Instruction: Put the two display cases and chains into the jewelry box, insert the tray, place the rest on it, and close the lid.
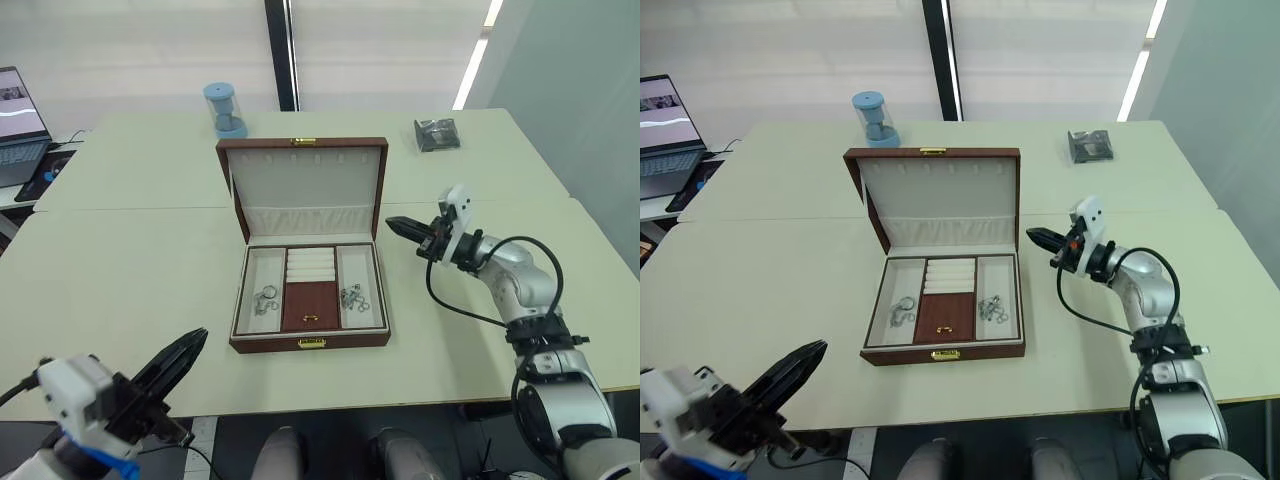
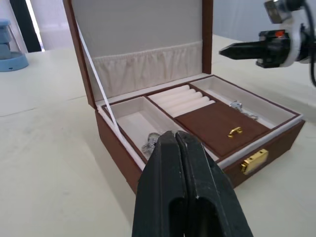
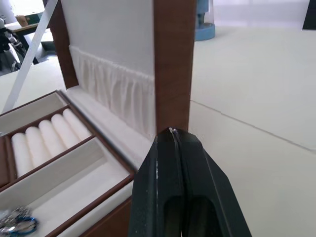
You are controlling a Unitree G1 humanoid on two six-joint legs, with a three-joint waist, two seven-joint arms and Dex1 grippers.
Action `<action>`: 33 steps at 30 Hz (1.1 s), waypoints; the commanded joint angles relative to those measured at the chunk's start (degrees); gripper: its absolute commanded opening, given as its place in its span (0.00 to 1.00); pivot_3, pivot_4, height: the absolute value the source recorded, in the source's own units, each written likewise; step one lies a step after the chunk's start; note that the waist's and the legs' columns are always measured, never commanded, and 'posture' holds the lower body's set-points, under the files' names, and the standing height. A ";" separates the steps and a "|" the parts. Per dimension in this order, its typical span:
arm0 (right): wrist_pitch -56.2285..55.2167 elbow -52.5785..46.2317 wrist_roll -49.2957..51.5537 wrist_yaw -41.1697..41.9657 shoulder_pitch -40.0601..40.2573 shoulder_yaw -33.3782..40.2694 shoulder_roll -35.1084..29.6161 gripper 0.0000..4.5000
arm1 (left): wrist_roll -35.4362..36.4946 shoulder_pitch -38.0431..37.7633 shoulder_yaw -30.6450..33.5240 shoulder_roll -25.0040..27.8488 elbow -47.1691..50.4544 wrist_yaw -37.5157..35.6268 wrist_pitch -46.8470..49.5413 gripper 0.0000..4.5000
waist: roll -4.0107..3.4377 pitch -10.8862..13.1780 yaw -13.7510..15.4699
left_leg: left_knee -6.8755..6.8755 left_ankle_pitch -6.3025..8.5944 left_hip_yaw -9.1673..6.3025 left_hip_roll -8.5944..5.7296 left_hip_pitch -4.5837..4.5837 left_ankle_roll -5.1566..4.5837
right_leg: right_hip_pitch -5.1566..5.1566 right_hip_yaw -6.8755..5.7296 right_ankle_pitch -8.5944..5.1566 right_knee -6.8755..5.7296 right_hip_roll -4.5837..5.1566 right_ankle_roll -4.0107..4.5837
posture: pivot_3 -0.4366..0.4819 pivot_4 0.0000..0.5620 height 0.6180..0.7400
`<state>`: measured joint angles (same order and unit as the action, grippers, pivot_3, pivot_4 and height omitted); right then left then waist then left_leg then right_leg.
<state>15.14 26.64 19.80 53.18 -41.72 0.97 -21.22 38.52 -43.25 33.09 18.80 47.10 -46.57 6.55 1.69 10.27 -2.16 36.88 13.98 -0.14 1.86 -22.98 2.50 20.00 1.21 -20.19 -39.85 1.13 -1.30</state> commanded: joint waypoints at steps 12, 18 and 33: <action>-22.23 34.49 -3.98 -3.19 -23.71 5.65 4.19 0.01 | 1.34 -10.21 -0.05 -3.10 10.66 3.92 -6.87 0.00 | -0.08 0.10 -0.26 | 0.00 0.03 0.23 -0.02 -0.01 -0.06 | 0.08 0.23 0.00 0.01 -0.04 0.01 | 0.48 0.27 1.00; -25.00 38.68 -4.60 -3.87 -27.34 6.82 5.94 0.01 | 0.49 -9.03 -1.15 -1.35 12.34 7.18 -6.01 0.00 | -0.14 0.13 -0.91 | 0.00 0.03 0.30 0.02 -0.01 -0.06 | 0.15 0.32 0.00 -0.04 -0.06 0.01 | 0.48 0.27 1.00; -17.04 36.39 1.13 9.30 -29.96 11.92 9.07 0.01 | 0.61 -8.84 -2.42 2.21 12.58 10.62 -5.98 0.00 | -0.19 0.16 -1.10 | -0.01 0.03 0.38 0.03 0.00 -0.07 | 0.17 0.41 0.00 -0.05 -0.06 0.01 | 0.48 0.27 1.00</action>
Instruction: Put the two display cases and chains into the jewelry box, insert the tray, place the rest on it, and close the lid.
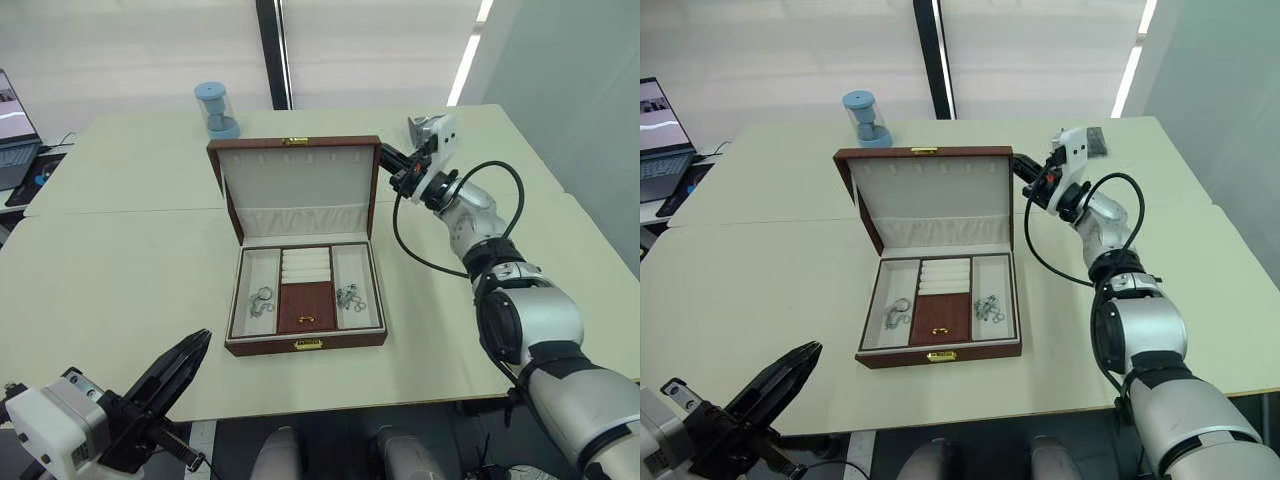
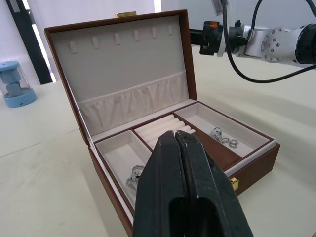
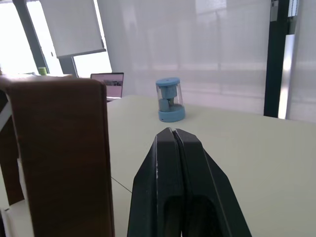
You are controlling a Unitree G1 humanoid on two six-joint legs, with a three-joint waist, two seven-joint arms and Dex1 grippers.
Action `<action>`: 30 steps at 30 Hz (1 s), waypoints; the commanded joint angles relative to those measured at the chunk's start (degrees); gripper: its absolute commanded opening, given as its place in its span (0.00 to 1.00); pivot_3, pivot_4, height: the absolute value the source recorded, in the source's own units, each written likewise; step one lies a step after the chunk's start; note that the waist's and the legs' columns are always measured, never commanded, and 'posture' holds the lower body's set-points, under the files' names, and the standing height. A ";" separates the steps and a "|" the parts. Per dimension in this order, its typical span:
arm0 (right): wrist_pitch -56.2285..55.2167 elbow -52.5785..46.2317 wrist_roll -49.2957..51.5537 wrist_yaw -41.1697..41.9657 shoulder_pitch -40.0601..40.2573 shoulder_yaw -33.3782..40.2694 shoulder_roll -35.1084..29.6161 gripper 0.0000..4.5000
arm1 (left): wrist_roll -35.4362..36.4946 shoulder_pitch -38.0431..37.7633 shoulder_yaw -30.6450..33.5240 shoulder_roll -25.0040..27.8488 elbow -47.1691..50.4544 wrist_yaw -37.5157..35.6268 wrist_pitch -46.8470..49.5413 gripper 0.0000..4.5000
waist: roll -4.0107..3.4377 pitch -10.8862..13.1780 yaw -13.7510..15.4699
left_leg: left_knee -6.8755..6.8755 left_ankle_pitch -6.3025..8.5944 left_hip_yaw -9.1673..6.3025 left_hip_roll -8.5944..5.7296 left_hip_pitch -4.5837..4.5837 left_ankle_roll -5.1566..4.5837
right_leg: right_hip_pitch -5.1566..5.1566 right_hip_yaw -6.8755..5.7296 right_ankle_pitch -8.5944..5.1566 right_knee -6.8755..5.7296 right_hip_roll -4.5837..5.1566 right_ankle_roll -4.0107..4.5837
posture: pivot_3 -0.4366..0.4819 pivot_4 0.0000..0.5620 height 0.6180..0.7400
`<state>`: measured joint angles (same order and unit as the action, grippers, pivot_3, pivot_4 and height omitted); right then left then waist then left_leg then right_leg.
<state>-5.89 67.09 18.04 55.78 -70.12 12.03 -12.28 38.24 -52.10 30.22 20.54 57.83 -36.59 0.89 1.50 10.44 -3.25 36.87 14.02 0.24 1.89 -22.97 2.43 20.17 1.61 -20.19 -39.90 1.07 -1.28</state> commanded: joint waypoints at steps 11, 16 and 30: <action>23.39 -29.54 5.38 31.42 11.01 -9.92 -4.00 0.01 | 0.78 -0.27 -2.08 2.47 2.17 3.78 -1.70 0.00 | -0.04 0.03 0.01 | 0.01 0.04 -0.03 0.02 0.00 -0.06 | -0.02 -0.03 0.00 0.00 0.03 0.00 | 0.48 0.27 1.00; 23.56 -31.02 4.74 29.81 11.86 -10.55 -4.31 0.01 | 2.22 0.75 -3.00 5.00 2.17 7.41 -0.58 0.00 | -0.05 0.03 -0.04 | 0.02 0.04 -0.06 0.02 0.06 -0.06 | -0.02 -0.04 0.00 -0.05 0.00 0.00 | 0.48 0.27 1.00; 17.04 -31.50 0.65 16.16 16.30 -8.39 -10.17 0.51 | 9.75 9.17 4.42 13.24 -10.32 13.70 14.66 0.39 | -0.09 0.05 0.58 | 0.02 0.03 -0.12 -0.02 0.01 -0.06 | -0.02 -0.12 0.00 -0.01 0.00 -0.01 | 0.48 0.27 1.00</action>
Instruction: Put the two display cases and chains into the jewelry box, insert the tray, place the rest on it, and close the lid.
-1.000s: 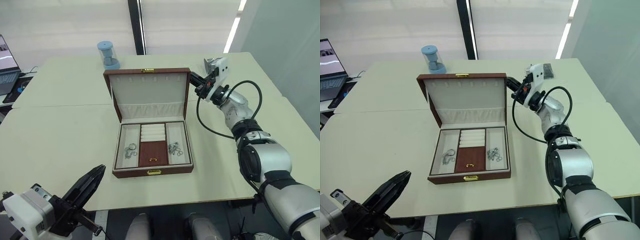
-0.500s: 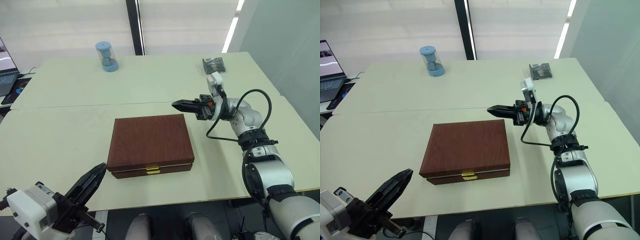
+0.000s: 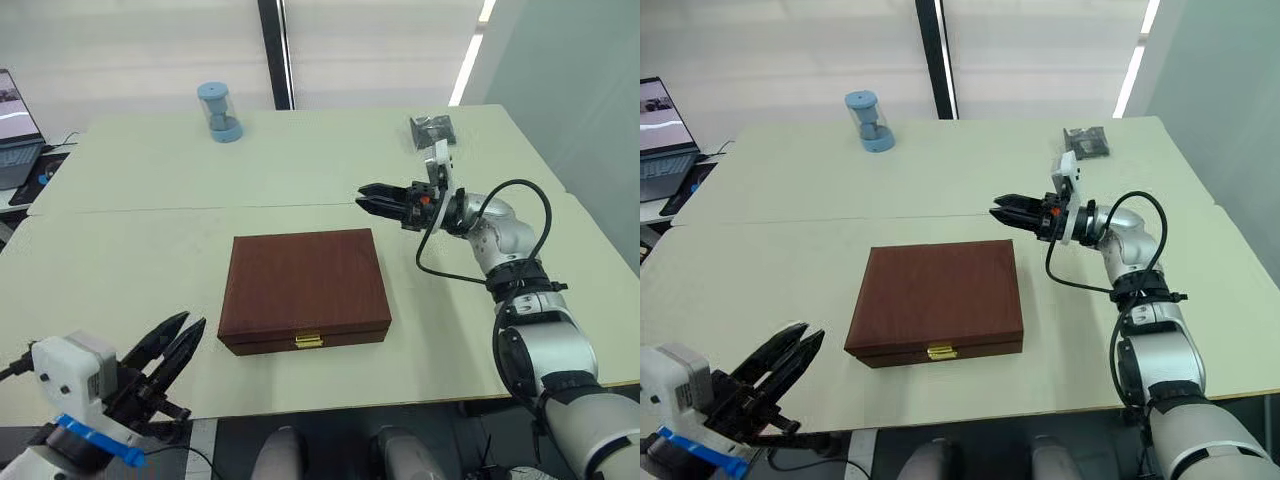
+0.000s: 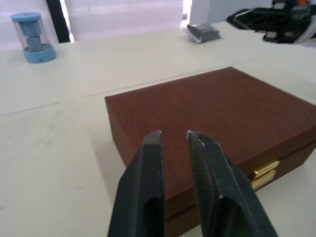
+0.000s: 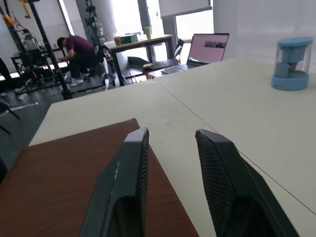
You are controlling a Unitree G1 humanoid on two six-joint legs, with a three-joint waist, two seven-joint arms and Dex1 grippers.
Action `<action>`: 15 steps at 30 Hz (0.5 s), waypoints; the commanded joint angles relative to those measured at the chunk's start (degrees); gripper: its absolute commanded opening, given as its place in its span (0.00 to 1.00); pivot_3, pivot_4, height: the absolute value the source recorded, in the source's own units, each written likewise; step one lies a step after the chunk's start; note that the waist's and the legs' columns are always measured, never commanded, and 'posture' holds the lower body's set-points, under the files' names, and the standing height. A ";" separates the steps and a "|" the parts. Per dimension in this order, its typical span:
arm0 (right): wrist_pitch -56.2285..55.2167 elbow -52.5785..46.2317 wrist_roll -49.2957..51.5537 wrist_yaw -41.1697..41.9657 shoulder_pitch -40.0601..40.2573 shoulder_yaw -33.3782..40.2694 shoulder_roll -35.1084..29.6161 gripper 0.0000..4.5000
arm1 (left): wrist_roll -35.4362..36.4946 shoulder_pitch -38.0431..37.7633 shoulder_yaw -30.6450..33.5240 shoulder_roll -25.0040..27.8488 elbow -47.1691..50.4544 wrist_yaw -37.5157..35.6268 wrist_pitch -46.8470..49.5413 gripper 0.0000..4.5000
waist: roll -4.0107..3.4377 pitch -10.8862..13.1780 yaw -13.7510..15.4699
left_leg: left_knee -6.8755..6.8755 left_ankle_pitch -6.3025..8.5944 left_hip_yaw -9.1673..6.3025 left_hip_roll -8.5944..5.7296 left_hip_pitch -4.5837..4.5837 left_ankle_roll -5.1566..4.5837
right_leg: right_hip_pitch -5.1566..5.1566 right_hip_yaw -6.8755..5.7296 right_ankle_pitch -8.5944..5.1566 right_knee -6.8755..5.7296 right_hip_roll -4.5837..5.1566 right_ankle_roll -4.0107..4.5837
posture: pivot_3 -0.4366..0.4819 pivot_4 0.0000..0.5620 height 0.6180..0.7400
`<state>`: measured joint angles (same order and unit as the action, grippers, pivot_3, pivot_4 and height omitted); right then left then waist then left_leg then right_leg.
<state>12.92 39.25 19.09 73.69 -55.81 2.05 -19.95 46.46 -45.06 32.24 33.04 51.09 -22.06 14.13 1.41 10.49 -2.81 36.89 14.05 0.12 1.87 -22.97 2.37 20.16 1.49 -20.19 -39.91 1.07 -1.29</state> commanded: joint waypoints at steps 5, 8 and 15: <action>-0.98 -12.08 0.41 -6.24 10.47 3.18 -6.00 0.87 | 2.22 9.26 2.43 2.60 -12.81 -3.24 4.98 0.75 | 0.01 -0.01 0.45 | 0.02 0.00 0.01 0.02 -0.02 0.00 | 0.00 -0.01 0.00 0.00 0.01 0.00 | 0.48 0.27 1.00; 2.20 -18.64 2.11 -8.45 16.30 4.89 -8.20 1.00 | 2.79 15.04 3.77 5.53 -19.78 -3.87 8.48 0.96 | 0.00 0.00 0.68 | 0.00 -0.01 -0.06 0.03 -0.02 0.01 | 0.00 -0.08 0.00 -0.06 0.00 0.00 | 0.48 0.27 1.00; 6.15 -30.79 3.08 -13.22 31.32 9.05 -14.15 1.00 | -2.15 25.39 2.92 11.41 -38.24 -10.92 10.22 0.99 | 0.00 0.00 0.96 | -0.01 0.00 -0.09 -0.01 -0.03 0.01 | -0.04 -0.16 0.00 0.00 0.07 -0.01 | 0.48 0.27 1.00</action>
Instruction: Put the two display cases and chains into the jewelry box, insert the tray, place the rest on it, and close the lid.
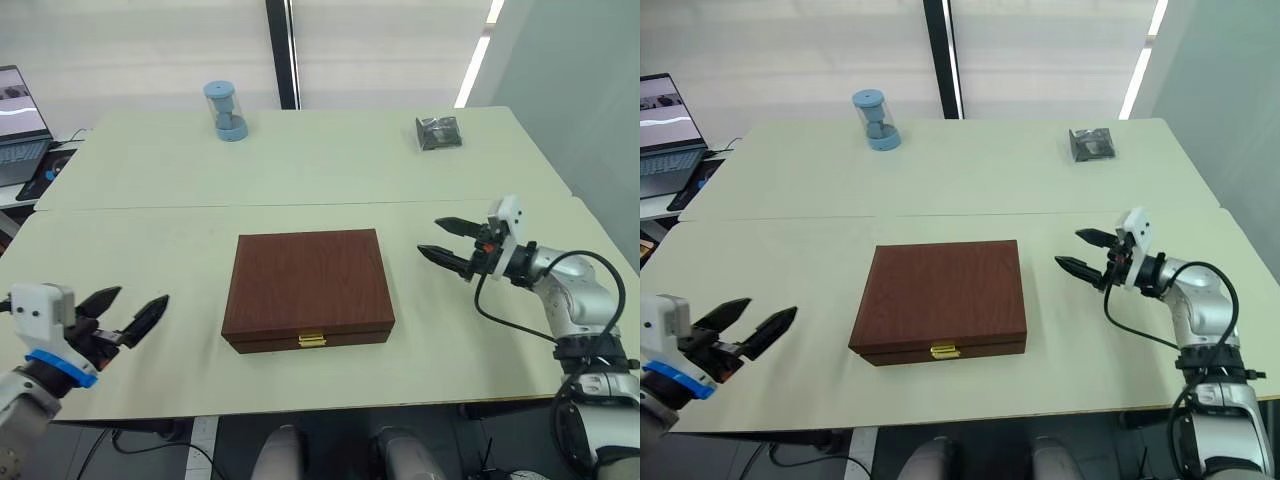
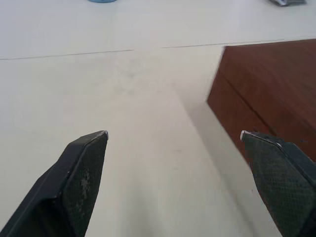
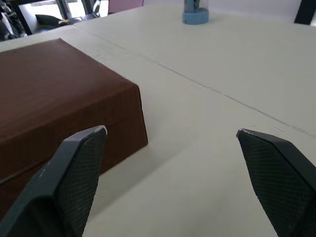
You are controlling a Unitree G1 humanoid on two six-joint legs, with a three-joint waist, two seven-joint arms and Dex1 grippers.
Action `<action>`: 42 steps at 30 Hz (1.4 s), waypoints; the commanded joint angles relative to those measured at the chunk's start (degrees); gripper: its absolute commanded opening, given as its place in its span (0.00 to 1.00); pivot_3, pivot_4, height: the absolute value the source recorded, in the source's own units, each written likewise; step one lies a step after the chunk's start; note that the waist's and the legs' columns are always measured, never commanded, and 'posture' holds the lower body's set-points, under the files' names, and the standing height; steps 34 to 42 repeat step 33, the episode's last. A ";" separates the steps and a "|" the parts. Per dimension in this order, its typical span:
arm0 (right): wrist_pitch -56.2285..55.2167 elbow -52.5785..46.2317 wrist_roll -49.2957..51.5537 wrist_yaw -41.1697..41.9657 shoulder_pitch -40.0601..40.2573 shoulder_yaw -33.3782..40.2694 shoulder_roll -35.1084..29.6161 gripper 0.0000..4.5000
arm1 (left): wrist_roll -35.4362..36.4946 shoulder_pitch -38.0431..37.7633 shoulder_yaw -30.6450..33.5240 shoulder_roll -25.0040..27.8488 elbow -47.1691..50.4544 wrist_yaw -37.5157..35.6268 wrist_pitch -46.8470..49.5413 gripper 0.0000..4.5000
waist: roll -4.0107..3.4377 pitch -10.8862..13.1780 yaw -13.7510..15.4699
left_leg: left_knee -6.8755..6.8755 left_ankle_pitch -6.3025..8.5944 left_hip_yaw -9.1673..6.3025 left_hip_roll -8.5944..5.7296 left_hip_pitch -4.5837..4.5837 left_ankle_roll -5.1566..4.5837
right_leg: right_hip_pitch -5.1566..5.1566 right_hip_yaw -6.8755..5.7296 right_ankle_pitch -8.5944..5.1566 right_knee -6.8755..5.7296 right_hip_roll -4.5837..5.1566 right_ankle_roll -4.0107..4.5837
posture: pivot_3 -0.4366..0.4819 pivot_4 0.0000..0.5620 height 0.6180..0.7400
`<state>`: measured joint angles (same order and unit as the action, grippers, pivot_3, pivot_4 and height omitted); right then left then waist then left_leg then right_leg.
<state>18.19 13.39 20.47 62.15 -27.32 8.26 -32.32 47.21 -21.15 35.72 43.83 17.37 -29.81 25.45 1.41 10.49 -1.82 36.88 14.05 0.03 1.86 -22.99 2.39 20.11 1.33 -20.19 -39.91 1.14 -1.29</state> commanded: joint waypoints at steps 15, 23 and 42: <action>-0.11 -8.31 1.86 -3.28 16.15 6.49 -9.38 1.00 | -16.19 6.69 -1.01 5.39 -22.63 -16.30 -9.48 0.99 | 0.02 -0.01 0.05 | 0.01 0.00 0.01 -0.01 0.01 0.00 | -0.02 -0.04 0.00 -0.01 0.08 -0.01 | 0.48 0.27 1.00; -1.53 -6.10 1.74 -3.60 15.83 6.16 -9.79 1.00 | -16.63 7.05 -0.51 4.60 -20.45 -16.14 -7.62 0.99 | 0.02 -0.01 -0.01 | 0.00 0.00 -0.01 0.04 0.03 0.00 | -0.02 -0.08 0.01 -0.03 0.06 -0.01 | 0.48 0.27 1.00; -2.26 -5.93 1.63 -3.00 16.48 5.77 -10.88 1.00 | -17.15 8.64 -0.91 4.51 -18.68 -15.22 -5.14 0.99 | 0.02 -0.01 0.01 | 0.01 0.00 -0.03 0.04 0.03 0.00 | -0.03 -0.09 0.01 -0.03 0.06 -0.01 | 0.48 0.27 1.00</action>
